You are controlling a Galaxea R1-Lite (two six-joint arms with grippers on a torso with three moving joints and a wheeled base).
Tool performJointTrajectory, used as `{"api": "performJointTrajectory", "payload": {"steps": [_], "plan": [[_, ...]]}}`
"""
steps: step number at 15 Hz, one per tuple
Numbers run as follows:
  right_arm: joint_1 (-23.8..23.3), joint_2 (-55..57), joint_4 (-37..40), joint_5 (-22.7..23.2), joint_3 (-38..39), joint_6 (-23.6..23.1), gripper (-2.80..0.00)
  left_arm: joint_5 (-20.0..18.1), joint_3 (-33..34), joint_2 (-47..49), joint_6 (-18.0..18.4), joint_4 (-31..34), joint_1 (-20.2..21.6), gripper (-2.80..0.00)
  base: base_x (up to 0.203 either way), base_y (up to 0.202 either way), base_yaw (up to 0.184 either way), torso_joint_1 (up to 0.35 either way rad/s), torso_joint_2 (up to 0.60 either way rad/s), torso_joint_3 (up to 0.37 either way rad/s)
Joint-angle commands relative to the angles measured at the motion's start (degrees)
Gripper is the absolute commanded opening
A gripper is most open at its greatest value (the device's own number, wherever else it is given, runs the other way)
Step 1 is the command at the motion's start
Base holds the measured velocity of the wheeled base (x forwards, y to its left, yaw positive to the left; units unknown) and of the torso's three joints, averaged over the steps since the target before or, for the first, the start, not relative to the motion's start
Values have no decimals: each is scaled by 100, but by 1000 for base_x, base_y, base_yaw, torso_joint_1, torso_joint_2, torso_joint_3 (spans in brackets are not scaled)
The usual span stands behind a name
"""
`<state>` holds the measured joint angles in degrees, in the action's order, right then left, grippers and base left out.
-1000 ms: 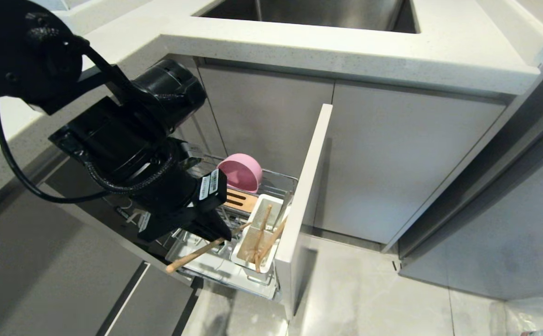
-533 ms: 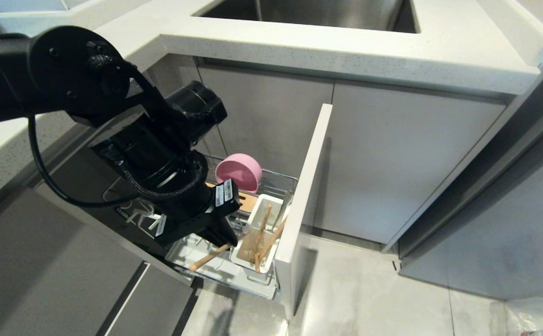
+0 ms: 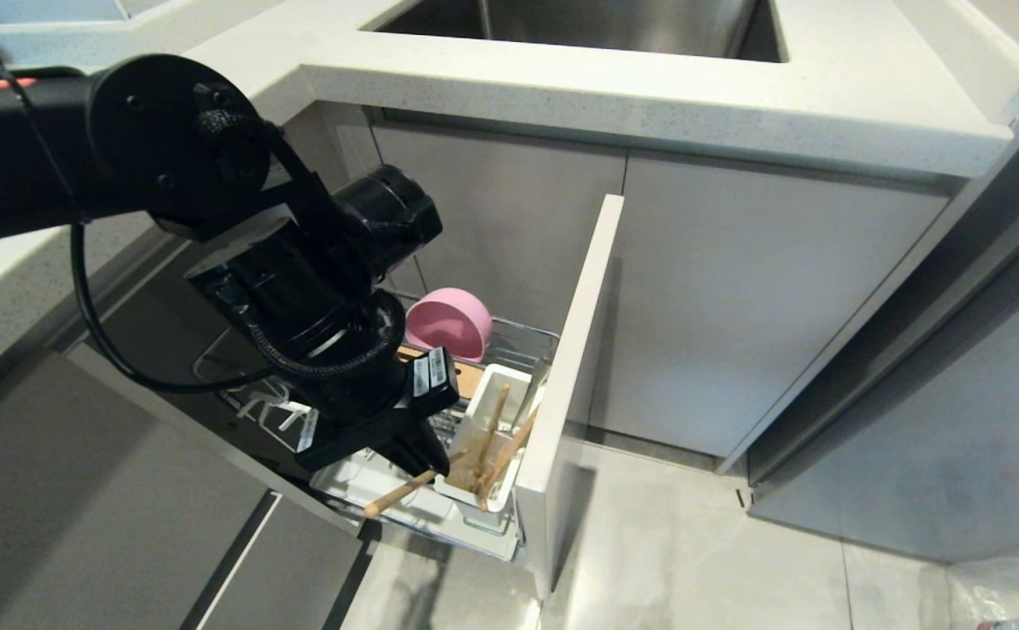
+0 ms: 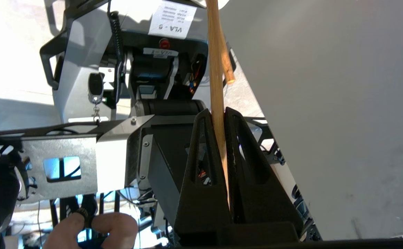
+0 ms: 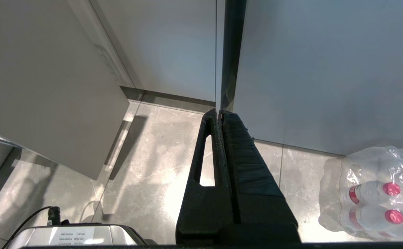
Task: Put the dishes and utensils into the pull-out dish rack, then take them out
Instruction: Pick up the chopsticks and place it in the cupboard
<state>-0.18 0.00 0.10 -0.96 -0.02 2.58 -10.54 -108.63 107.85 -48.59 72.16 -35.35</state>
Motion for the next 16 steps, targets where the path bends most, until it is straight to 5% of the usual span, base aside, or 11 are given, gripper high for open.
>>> {"api": "performJointTrajectory", "payload": {"steps": [1,16], "plan": [[1,0,-1,0,11,2,-280,-10,-20,30,-36,45,-16,-280,0,0,0,0,0,0],[1,0,-1,0,11,5,-280,-114,-18,922,-142,-485,243,-280,0,0,0,0,0,0]]}}
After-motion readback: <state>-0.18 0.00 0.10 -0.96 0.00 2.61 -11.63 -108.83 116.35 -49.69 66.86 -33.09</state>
